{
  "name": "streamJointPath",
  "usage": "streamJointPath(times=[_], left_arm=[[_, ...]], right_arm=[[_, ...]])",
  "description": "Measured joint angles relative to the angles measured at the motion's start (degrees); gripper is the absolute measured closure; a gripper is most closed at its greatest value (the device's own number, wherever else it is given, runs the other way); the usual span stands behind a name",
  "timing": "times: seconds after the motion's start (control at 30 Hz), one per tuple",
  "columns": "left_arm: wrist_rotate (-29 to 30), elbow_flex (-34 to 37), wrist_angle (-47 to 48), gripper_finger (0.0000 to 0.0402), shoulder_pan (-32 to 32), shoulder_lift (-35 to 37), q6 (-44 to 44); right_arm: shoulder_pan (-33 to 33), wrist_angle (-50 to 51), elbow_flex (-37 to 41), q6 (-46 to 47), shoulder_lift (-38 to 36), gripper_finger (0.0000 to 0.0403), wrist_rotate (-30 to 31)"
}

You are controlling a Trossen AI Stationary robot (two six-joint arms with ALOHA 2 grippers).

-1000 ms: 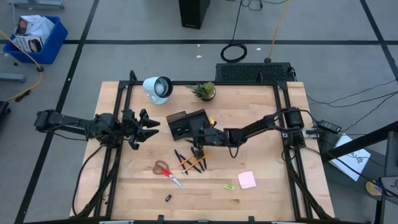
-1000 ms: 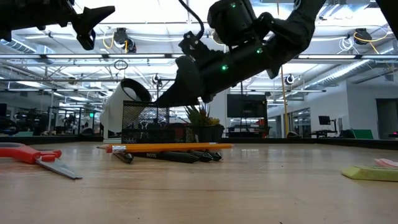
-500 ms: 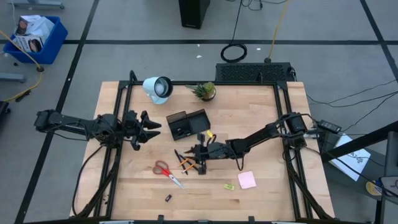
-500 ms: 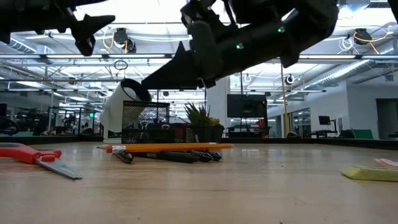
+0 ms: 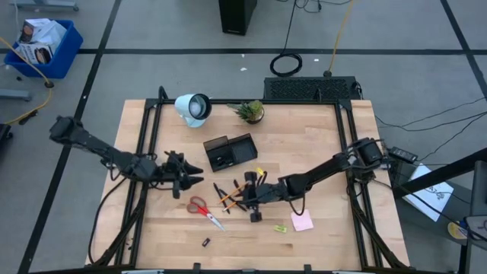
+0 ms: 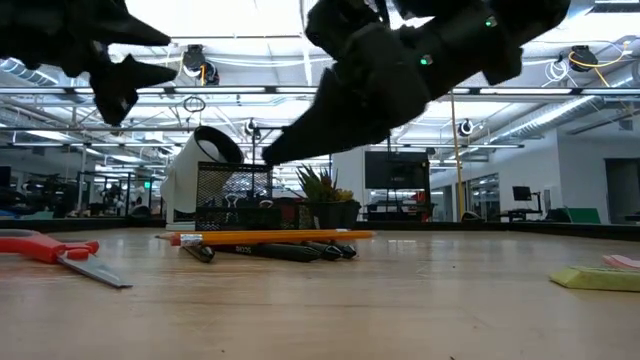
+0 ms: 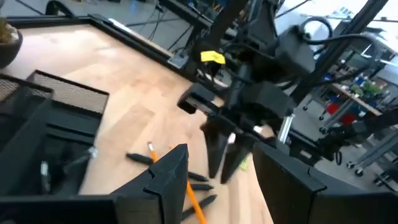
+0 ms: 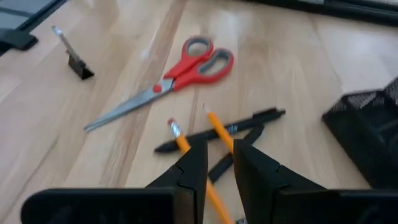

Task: Pick and place office supplies into organizer
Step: Put the black binder clip into the black desk organizer

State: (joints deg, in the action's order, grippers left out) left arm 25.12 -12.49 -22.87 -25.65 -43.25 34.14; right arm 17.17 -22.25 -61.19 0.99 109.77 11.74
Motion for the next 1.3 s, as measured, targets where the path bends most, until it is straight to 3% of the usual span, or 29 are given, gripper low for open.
streamJointPath(times=[0.1, 0.23, 0.33, 0.43, 0.5, 0.67, 0.87, 1.0, 1.13, 1.3], left_arm=[[6.57, -0.04, -1.58, 0.0215, -5.04, -2.99, 3.34], [10.94, -1.26, -3.09, 0.0215, -11.23, -8.13, 7.16], [10.47, -2.65, -10.76, 0.0215, -14.89, -14.37, 8.03], [5.86, -4.1, -20.86, 0.0215, -16.96, -21.14, 6.07], [7.46, -6.35, -23.5, 0.0215, -18.46, -25.5, 5.38], [18.04, -14.93, -9.41, 0.0215, -21.16, -34.92, 10.37], [22.17, -24.88, 8.58, 0.0215, -24.56, -43.41, 26.53], [24.48, -30.26, 10.71, 0.0215, -27.49, -48.15, 33.06], [28.42, -36.52, 11.97, 0.0215, -29.49, -52.68, 34.15], [31.33, -44.84, 21.13, 0.0216, -30.7, -58.07, 37.43]], right_arm=[[0.98, -1.96, 2.63, 0.29, -1.56, 0.0332, 0.03], [1.46, -8.82, 8.6, 2.62, -3.86, 0.0332, 0.0], [1.26, -15.42, 14.38, 4.54, -5.52, 0.0332, 0.19], [1.35, -22.53, 20.3, 6.38, -7.34, 0.0332, 0.16], [1.39, -26.29, 23.36, 7.43, -8.29, 0.0332, -0.01], [3.24, -27.68, 26.12, 5.69, -10.59, 0.0332, 0.38], [3.69, -27.98, 26.19, 1.85, -11.82, 0.0332, 1.7], [3.54, -28.38, 26.17, 0.36, -11.93, 0.0332, 1.65], [3.56, -24.84, 26.19, 0.31, -11.91, 0.0332, 1.53], [4.45, -19.41, 26.25, 4.05, -11.91, 0.0332, 0.84]])
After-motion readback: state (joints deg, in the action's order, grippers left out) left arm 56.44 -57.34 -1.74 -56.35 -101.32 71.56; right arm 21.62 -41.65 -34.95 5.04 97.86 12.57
